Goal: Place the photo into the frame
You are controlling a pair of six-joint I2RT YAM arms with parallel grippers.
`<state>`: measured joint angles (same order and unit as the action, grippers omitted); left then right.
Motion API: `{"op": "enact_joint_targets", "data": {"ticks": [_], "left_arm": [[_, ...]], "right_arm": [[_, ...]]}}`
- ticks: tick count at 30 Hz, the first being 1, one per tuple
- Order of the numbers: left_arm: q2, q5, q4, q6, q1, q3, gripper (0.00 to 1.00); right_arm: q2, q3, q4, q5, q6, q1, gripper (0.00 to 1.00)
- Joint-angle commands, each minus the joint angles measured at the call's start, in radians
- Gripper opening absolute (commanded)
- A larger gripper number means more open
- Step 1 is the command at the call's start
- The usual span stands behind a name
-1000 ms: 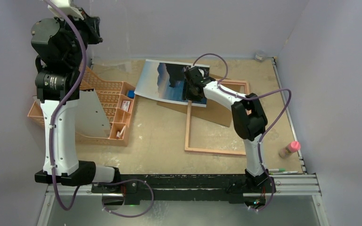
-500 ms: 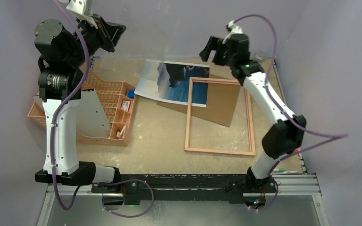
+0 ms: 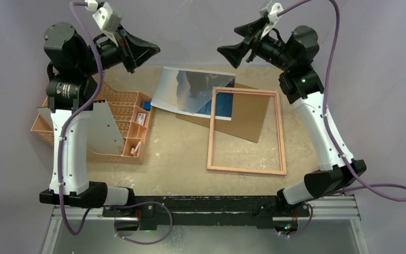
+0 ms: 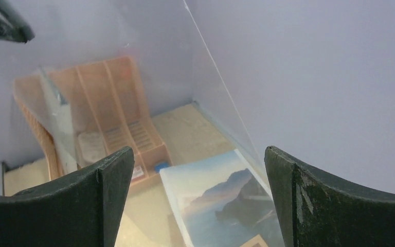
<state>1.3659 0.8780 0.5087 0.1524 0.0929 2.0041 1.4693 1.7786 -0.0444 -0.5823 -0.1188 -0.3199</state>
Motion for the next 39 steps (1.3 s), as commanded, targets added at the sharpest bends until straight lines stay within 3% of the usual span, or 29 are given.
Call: {"op": "enact_joint_targets", "data": {"ticks": [1,5,11,18,20,32,38,39], "left_arm": [[-0.039,0.145,-0.04,-0.098,-0.001,-0.019,0.0],[-0.063,0.163,-0.002,-0.208,-0.001,-0.042,0.0],[-0.083,0.222,0.061,-0.355,-0.001,-0.06,0.0],[-0.06,0.236,0.03,-0.361,-0.001,-0.056,0.0],[-0.047,0.246,0.02,-0.356,-0.001,-0.047,0.0],[-0.008,0.262,0.085,-0.477,-0.004,-0.012,0.0],[-0.011,0.277,0.053,-0.447,-0.004,-0.021,0.0],[-0.012,0.267,0.041,-0.436,-0.004,-0.026,0.0]], "right_arm": [[0.032,0.076,0.129,-0.182,0.173,-0.007,0.99],[0.047,0.118,0.245,-0.181,0.25,-0.008,0.99],[0.057,0.137,0.399,-0.35,0.366,-0.01,0.91],[0.059,0.116,0.492,-0.413,0.401,-0.01,0.52],[0.043,0.105,0.498,-0.42,0.413,-0.01,0.36],[-0.052,0.032,0.511,-0.38,0.452,-0.011,0.32],[-0.045,0.044,0.522,-0.397,0.463,-0.01,0.0],[-0.042,0.043,0.519,-0.391,0.46,-0.01,0.0]]}}
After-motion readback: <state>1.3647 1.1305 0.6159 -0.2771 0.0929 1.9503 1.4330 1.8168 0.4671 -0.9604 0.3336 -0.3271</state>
